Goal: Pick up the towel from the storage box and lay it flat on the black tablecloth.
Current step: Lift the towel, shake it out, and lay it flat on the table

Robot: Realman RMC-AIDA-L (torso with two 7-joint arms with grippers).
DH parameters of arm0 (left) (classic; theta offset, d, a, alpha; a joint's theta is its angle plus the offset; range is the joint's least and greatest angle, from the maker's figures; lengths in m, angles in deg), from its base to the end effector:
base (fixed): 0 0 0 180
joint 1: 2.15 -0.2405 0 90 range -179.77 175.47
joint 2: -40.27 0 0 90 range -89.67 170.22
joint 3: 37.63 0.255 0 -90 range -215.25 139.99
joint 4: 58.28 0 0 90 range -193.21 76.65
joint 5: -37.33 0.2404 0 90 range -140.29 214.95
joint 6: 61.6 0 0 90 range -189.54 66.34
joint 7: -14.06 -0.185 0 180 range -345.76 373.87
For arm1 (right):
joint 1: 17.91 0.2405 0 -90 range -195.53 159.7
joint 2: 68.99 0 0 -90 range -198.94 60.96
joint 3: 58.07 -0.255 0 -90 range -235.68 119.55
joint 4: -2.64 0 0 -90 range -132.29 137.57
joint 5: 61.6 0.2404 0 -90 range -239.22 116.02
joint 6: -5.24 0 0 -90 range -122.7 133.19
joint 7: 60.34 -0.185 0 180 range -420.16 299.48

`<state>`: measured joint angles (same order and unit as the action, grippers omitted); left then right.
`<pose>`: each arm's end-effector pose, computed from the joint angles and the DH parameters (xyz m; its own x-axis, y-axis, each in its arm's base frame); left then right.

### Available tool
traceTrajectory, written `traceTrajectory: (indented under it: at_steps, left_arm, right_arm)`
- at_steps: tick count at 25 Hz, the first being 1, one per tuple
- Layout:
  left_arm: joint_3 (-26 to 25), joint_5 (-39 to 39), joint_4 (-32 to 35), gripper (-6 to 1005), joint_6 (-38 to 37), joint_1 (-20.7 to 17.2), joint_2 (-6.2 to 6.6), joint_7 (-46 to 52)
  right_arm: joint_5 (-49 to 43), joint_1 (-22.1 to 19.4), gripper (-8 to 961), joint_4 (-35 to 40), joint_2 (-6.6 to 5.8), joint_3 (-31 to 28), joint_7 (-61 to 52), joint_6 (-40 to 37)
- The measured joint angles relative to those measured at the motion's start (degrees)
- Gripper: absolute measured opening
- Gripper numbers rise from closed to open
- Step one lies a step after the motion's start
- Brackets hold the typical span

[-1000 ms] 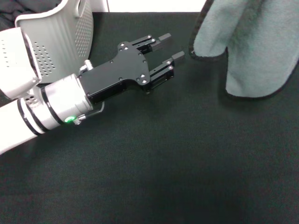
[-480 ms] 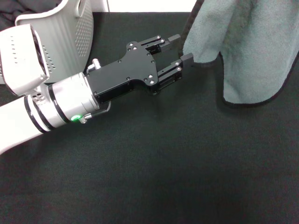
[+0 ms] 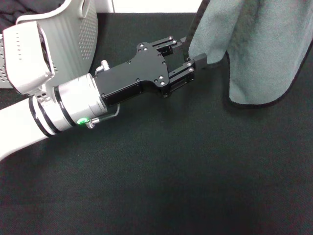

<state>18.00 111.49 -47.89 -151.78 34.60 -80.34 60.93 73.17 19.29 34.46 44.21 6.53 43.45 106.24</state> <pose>-0.1877 0.3613 -0.0861 0.5645 0.0204 0.8251 0.3322 -0.9208 -0.2045 0.1057 0.3955 0.0764 0.1897 0.0361 -0.9812 -0.1854 -0.9800 -0.0719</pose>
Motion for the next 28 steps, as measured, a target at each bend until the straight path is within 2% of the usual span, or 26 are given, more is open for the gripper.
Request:
traceTrajectory:
  at_steps: [9,12,17,23,28]
  left_arm:
    - [0.7,0.4,0.3,457,-0.1,0.0,0.19,2.5]
    - [1.3,0.4,0.4,413,-0.3,0.0,0.2,2.6]
    - [1.3,0.1,0.4,186,-1.9,-0.1,0.21,2.7]
    - [0.9,-0.3,0.3,32,-2.2,-0.5,0.14,2.8]
    - [0.8,-2.8,0.7,33,-2.6,-1.7,0.31,2.8]
  right_arm:
    - [0.0,-0.2,73,0.0,0.29,0.0,0.0,0.1]
    - [0.0,-0.3,75,0.0,0.52,0.0,0.0,0.1]
    - [0.0,-0.4,78,0.0,0.61,0.0,-0.2,0.2]
    - [0.0,-0.6,82,-0.4,0.71,0.5,-0.4,0.4]
    - [0.0,-1.7,86,-1.5,0.71,0.7,-1.0,0.7]
